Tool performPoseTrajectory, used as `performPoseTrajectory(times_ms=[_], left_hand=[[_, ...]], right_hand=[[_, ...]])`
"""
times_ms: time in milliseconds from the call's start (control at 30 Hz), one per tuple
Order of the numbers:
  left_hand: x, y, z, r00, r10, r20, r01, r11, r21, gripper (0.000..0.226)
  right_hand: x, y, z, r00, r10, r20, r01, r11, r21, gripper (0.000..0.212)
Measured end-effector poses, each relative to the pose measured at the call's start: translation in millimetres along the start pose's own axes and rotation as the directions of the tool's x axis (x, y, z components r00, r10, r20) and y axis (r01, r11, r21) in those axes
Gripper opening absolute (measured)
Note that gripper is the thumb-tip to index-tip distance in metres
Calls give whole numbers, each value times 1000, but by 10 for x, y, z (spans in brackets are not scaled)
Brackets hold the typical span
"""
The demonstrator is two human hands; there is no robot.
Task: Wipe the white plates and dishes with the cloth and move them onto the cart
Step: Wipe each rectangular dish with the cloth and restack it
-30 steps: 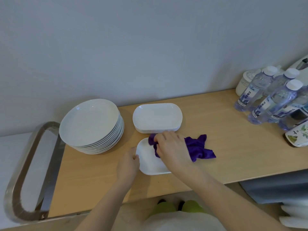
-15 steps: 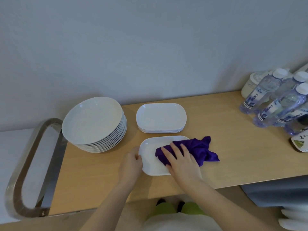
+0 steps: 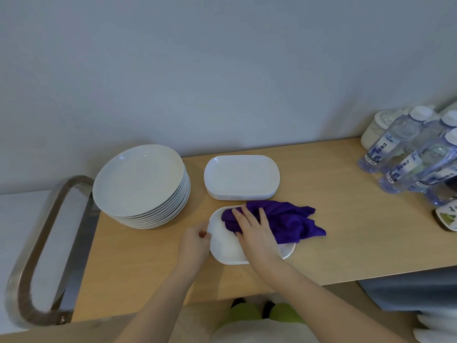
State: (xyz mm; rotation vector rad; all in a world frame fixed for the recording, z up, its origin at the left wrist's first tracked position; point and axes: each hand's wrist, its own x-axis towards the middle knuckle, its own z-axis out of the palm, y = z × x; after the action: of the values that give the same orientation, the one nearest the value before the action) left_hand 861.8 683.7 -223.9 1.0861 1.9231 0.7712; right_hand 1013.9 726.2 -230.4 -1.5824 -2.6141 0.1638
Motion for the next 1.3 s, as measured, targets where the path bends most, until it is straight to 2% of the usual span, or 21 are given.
performPoseTrajectory(times_ms=[67, 133, 267, 367, 533, 633, 900, 1000, 1167, 1300], left_hand=[[-6, 3, 6, 1000, 21, 3, -21, 1000, 2, 42], [-7, 1, 15, 998, 59, 3, -59, 998, 24, 39], [4, -12, 20, 997, 75, -1, -75, 994, 77, 37], [-3, 6, 28, 998, 56, -4, -55, 995, 79, 37], [-38, 26, 35, 1000, -5, 2, 5, 1000, 8, 36], [-44, 24, 36, 999, -32, -17, 32, 999, -5, 37], [-53, 62, 54, 998, -56, 1, 56, 998, -41, 46], [-39, 32, 51, 998, -66, 10, 66, 996, -53, 48], [-34, 38, 21, 999, -39, 26, 41, 997, -64, 42], [-14, 37, 16, 999, -35, 23, 36, 999, -15, 46]], right_hand=[[5, -84, 116, 988, -94, 122, 102, 993, -56, 73], [27, -158, 214, 972, -117, 203, 125, 992, -28, 75], [21, -291, 207, 982, -131, 139, 117, 987, 109, 55], [48, -201, 140, 984, -177, 18, 176, 983, 58, 50], [-20, 96, 45, 1000, 14, 2, -14, 999, 45, 43], [-113, 349, 50, 992, 122, 42, -124, 991, 55, 48], [-230, 465, 39, 968, 244, 64, -250, 958, 140, 50], [-74, 339, 44, 974, 206, 96, -222, 954, 203, 49], [88, -155, 150, 990, 21, 143, -58, 964, 259, 50], [50, -290, 176, 992, -24, 121, -11, 961, 276, 48]])
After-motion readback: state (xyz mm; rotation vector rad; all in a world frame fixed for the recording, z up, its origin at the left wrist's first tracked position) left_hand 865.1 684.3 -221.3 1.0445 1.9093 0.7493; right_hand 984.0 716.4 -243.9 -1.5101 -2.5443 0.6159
